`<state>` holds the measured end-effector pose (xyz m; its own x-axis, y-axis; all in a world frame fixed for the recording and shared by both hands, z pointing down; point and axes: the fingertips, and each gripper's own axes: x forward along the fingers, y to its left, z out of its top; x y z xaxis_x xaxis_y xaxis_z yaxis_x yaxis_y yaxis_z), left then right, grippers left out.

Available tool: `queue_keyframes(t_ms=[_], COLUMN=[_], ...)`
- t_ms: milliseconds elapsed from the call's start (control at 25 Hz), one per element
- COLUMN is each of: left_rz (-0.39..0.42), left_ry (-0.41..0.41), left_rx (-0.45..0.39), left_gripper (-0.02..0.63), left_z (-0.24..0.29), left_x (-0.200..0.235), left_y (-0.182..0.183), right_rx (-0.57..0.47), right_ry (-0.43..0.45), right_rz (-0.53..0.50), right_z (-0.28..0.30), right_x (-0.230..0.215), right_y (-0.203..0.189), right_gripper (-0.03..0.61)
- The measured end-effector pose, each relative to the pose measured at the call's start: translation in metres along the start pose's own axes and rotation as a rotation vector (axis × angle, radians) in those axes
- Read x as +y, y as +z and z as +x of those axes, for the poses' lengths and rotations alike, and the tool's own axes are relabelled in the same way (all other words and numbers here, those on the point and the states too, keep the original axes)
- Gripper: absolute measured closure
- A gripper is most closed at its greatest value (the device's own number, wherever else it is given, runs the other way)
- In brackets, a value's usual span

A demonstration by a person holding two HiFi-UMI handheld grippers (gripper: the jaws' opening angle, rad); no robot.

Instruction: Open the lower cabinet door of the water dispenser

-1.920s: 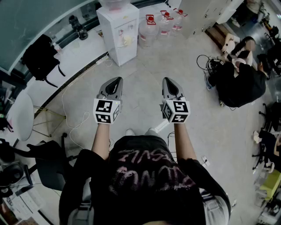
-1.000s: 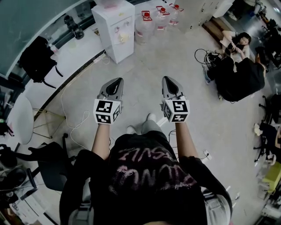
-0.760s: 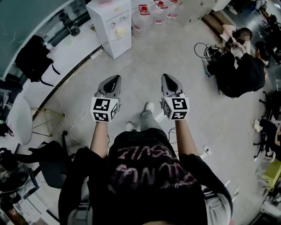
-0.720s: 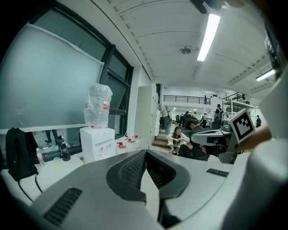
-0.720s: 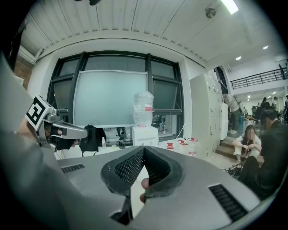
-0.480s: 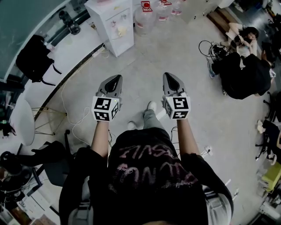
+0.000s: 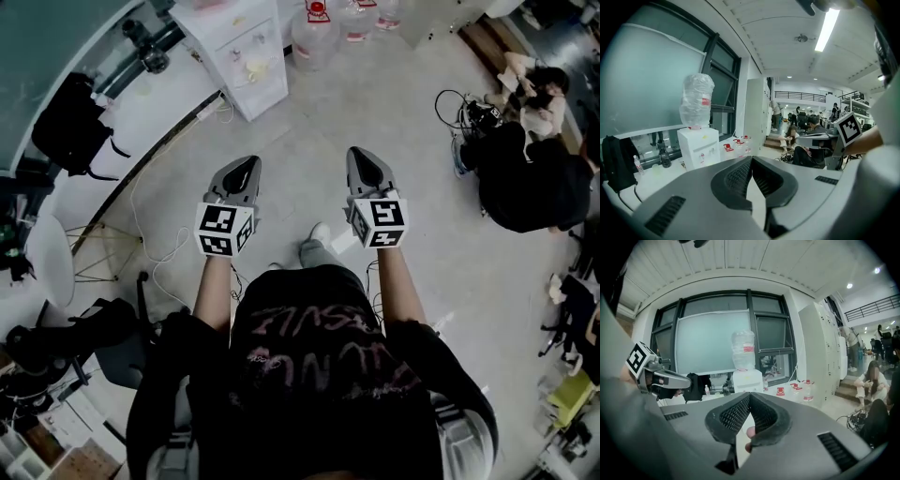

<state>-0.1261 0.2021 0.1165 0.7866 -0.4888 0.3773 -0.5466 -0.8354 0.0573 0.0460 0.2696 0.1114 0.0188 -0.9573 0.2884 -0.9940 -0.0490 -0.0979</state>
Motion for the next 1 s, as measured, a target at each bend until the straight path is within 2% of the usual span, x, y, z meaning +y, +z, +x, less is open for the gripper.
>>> queue_keyframes(t_ms=[400,1000], left_rz=[-0.015,-0.046], left_ry=[0.068,0.043], left_rx=[0.024,0.054], left_gripper=[0.601,0.601], left_z=[0.050,0.113], left_x=[-0.004,0.023], left_y=[0.017,0.015], right_rx=[0.006,0.054], right_ry=[0.062,0.047], right_rz=[0.001,0.002], right_z=[0.042,0.094], right_x=[-0.052,-0.086], right_y=[0.012,0.002], right_gripper=[0.565,0.565])
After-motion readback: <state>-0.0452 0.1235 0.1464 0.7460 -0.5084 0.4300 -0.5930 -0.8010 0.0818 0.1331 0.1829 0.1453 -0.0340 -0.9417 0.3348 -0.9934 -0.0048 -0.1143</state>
